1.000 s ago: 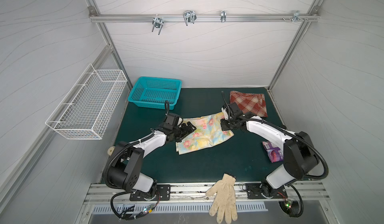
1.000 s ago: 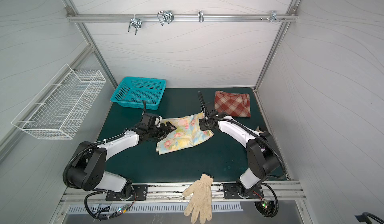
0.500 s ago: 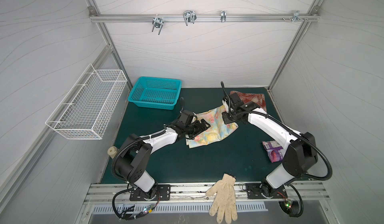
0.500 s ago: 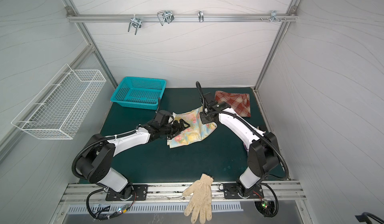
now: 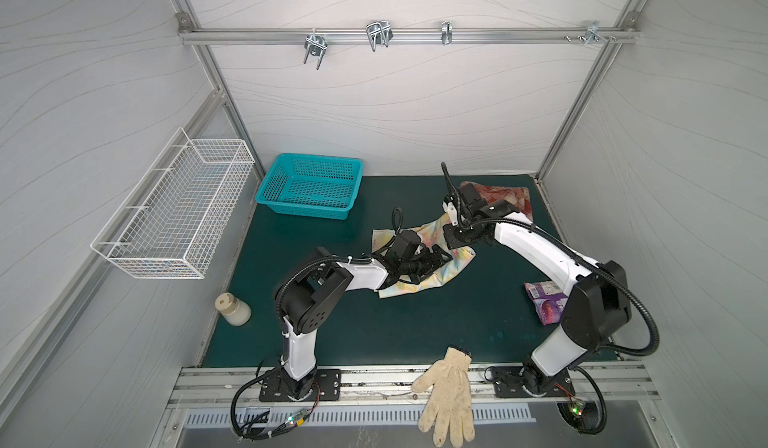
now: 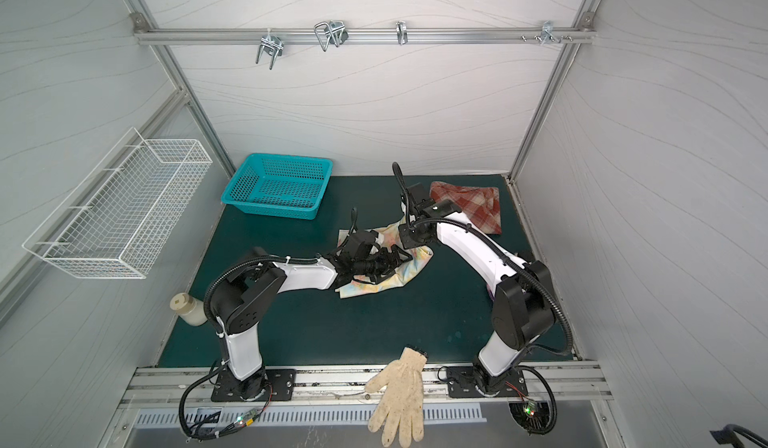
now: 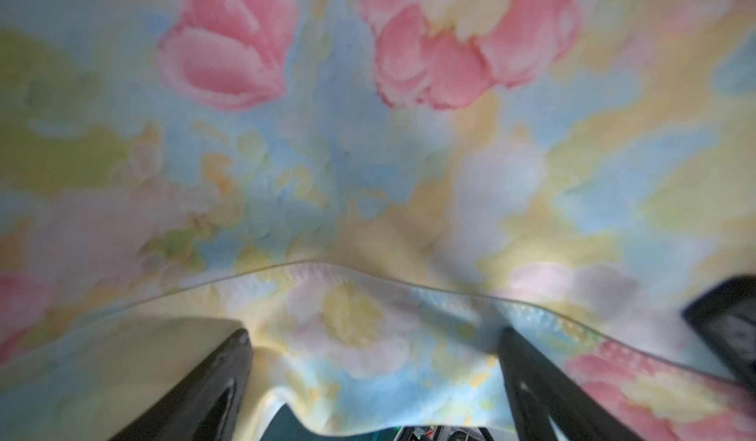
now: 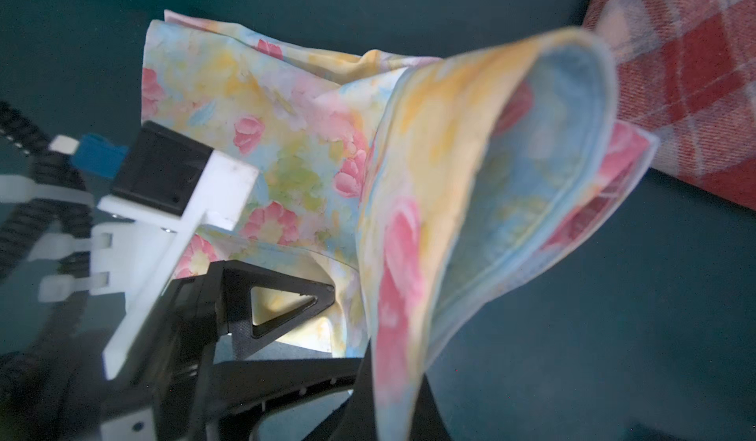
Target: Fold and stack the skirts
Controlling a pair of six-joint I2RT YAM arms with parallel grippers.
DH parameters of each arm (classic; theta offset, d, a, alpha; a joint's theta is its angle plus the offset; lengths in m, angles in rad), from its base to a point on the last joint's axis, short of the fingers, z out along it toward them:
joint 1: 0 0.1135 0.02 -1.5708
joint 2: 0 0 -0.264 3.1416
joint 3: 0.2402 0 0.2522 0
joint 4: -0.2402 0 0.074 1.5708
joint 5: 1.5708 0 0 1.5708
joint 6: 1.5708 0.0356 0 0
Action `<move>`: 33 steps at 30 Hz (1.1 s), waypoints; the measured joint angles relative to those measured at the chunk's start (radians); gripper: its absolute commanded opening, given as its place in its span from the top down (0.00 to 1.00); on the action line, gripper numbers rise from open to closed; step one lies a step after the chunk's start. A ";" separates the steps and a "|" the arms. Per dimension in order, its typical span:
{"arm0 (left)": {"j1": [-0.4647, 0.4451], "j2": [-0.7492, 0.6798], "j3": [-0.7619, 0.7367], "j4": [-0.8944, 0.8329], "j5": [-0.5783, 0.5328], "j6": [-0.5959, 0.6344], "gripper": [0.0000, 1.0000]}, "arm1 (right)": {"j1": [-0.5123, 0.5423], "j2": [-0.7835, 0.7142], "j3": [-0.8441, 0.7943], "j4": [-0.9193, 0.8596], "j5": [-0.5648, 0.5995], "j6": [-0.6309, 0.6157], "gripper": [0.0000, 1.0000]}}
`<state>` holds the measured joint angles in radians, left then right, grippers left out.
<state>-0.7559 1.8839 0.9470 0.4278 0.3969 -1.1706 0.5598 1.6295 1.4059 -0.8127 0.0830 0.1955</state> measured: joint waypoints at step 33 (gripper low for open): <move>0.031 -0.215 -0.180 0.062 0.042 -0.050 0.05 | -0.045 0.082 0.049 -0.001 -0.084 0.018 1.00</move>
<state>-0.7250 1.6691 0.7666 0.4896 0.4389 -1.2209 0.5148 1.7119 1.4551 -0.8135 -0.0010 0.2134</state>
